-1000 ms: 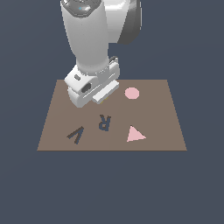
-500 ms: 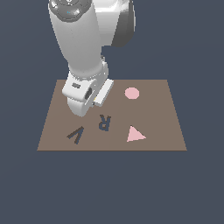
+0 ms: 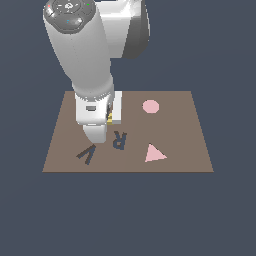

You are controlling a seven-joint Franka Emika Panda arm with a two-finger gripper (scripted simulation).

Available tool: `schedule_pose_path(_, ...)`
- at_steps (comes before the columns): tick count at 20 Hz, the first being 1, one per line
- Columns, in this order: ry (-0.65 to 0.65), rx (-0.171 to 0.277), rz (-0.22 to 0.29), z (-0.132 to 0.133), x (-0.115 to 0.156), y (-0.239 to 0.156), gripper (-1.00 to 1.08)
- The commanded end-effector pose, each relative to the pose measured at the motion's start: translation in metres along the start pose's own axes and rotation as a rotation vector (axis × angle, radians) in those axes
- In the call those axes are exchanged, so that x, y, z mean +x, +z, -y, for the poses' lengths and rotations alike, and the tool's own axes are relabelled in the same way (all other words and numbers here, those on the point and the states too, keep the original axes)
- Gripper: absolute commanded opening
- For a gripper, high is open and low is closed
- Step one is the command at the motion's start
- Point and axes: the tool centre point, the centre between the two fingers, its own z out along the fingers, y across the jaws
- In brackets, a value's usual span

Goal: Insert a designated object into the corresponding slot on a board.

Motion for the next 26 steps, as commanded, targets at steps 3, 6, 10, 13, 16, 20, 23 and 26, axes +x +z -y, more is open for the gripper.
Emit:
schedule_pose_path(3,-0.186,-0.001,0.000,-0.012,0.000,-0.001,-1.00)
schedule_pose_path(6,-0.310,-0.001,0.000,-0.020,0.000,-0.002,-1.00)
schedule_pose_path(10,-0.476,-0.001,0.000,-0.031,0.004,-0.002,-1.00)
schedule_pose_path(13,-0.602,-0.001,0.000,-0.039,0.007,-0.003,-1.00)
schedule_pose_path(16,-0.728,-0.001,0.000,-0.046,0.012,-0.003,-1.00)
schedule_pose_path(20,-0.895,-0.001,0.000,-0.054,0.019,-0.004,-1.00)
schedule_pose_path(23,-1.007,0.000,0.000,-0.059,0.025,-0.004,-1.00)
schedule_pose_path(26,-1.106,0.000,0.000,-0.063,0.031,-0.004,-1.00)
